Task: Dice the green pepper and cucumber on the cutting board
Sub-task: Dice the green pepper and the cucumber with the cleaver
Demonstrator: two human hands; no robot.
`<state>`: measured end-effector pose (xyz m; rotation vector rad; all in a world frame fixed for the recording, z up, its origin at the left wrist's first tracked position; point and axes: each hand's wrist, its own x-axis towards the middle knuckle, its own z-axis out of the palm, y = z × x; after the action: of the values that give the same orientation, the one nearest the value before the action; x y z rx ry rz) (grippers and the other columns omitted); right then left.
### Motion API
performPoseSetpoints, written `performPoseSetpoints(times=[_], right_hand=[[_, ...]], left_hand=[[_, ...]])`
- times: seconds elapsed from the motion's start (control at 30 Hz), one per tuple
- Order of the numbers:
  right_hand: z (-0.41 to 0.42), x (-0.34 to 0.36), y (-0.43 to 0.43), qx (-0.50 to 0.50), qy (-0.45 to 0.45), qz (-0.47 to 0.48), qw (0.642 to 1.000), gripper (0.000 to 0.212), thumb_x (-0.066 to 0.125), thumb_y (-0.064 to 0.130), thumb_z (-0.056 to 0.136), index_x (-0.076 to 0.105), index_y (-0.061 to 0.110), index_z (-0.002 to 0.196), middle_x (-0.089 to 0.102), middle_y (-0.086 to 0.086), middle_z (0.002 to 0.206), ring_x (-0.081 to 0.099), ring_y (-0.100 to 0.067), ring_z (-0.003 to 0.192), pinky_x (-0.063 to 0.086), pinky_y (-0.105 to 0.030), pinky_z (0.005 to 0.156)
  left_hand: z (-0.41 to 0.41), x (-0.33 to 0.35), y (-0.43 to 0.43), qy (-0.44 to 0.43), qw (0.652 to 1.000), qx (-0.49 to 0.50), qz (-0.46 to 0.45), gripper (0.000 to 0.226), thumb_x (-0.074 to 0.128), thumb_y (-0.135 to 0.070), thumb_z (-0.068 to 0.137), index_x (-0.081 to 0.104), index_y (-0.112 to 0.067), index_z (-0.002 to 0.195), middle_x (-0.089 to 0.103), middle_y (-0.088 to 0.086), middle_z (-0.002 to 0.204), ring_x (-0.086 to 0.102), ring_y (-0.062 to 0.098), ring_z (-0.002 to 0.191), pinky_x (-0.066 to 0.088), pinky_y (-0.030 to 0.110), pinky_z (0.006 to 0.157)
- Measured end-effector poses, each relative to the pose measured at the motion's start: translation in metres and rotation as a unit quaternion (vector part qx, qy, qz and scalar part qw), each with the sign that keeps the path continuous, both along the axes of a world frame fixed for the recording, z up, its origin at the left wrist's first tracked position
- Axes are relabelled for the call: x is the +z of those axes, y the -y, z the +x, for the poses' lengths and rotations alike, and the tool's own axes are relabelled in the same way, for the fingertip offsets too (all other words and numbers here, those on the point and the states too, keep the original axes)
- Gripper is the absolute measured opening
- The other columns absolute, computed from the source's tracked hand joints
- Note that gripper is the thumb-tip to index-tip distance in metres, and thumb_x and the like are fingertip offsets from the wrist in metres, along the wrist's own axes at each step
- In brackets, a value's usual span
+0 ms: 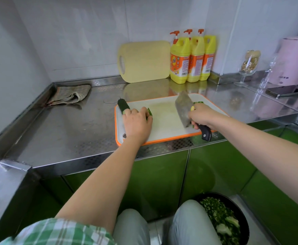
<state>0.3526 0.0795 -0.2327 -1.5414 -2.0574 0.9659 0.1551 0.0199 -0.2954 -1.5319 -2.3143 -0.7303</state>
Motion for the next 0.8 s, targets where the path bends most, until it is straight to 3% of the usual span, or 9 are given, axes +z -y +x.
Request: performPoseSetpoints(times=[0.1, 0.2, 0.33, 0.43, 0.57, 0.67, 0.8], right_hand=[[-0.016, 0.001, 0.015, 0.066, -0.03, -0.01, 0.997, 0.015, 0.04, 0.001, 0.091, 0.044, 0.007, 0.077, 0.049, -0.011, 0.058, 0.044, -0.02, 0.042, 0.036, -0.021, 0.043], [-0.024, -0.003, 0.023, 0.122, 0.006, -0.031, 0.992, 0.018, 0.043, 0.003, 0.09, 0.047, 0.006, 0.073, 0.051, -0.012, 0.057, 0.045, -0.02, 0.041, 0.035, -0.018, 0.039], [-0.011, -0.006, 0.011, 0.054, 0.036, -0.016, 0.998, 0.022, 0.044, -0.001, 0.086, 0.051, 0.002, 0.065, 0.052, -0.014, 0.054, 0.047, -0.023, 0.044, 0.039, -0.019, 0.045], [-0.002, -0.004, 0.002, -0.003, 0.036, 0.018, 0.999, 0.017, 0.039, -0.003, 0.083, 0.048, 0.002, 0.07, 0.053, -0.016, 0.058, 0.05, -0.025, 0.048, 0.043, -0.027, 0.054], [-0.01, 0.0, 0.015, 0.068, -0.028, 0.021, 0.997, 0.017, 0.041, 0.0, 0.089, 0.041, 0.011, 0.076, 0.048, -0.01, 0.058, 0.044, -0.022, 0.043, 0.038, -0.025, 0.046], [-0.018, -0.002, 0.023, 0.123, 0.009, 0.001, 0.992, 0.014, 0.045, 0.002, 0.089, 0.047, 0.007, 0.077, 0.052, -0.01, 0.057, 0.045, -0.021, 0.042, 0.038, -0.023, 0.042], [-0.017, -0.004, 0.012, 0.05, 0.046, 0.016, 0.998, 0.015, 0.041, -0.002, 0.084, 0.049, 0.004, 0.072, 0.055, -0.016, 0.06, 0.051, -0.024, 0.046, 0.042, -0.025, 0.05]], left_hand=[[0.004, 0.002, 0.002, 0.004, 1.0, -0.013, -0.006, 0.024, 0.045, -0.037, 0.093, 0.059, -0.017, 0.099, 0.062, 0.014, 0.098, 0.045, 0.032, 0.098, 0.032, 0.039, 0.082], [0.008, 0.003, 0.006, 0.007, 1.0, -0.027, -0.011, 0.023, 0.047, -0.038, 0.093, 0.059, -0.019, 0.098, 0.064, 0.012, 0.098, 0.044, 0.032, 0.1, 0.027, 0.038, 0.079], [0.01, 0.004, 0.012, 0.033, 0.999, -0.041, -0.002, 0.019, 0.051, -0.041, 0.089, 0.057, -0.025, 0.097, 0.067, 0.004, 0.093, 0.043, 0.029, 0.102, 0.027, 0.037, 0.084], [0.008, 0.004, 0.015, 0.059, 0.997, -0.057, -0.006, 0.033, 0.054, -0.045, 0.082, 0.051, -0.028, 0.11, 0.068, -0.003, 0.1, 0.041, 0.027, 0.107, 0.029, 0.039, 0.093], [0.004, 0.004, 0.019, 0.073, 0.995, -0.064, -0.006, 0.053, 0.059, -0.044, 0.078, 0.046, -0.025, 0.126, 0.063, -0.003, 0.114, 0.038, 0.024, 0.116, 0.026, 0.037, 0.097], [0.003, 0.004, 0.022, 0.068, 0.996, -0.063, -0.006, 0.057, 0.057, -0.043, 0.076, 0.046, -0.024, 0.128, 0.058, -0.002, 0.12, 0.036, 0.025, 0.119, 0.025, 0.036, 0.099], [-0.001, 0.005, 0.028, 0.055, 0.997, -0.046, 0.001, 0.058, 0.053, -0.045, 0.076, 0.047, -0.023, 0.129, 0.053, 0.0, 0.125, 0.036, 0.024, 0.122, 0.023, 0.035, 0.101]])
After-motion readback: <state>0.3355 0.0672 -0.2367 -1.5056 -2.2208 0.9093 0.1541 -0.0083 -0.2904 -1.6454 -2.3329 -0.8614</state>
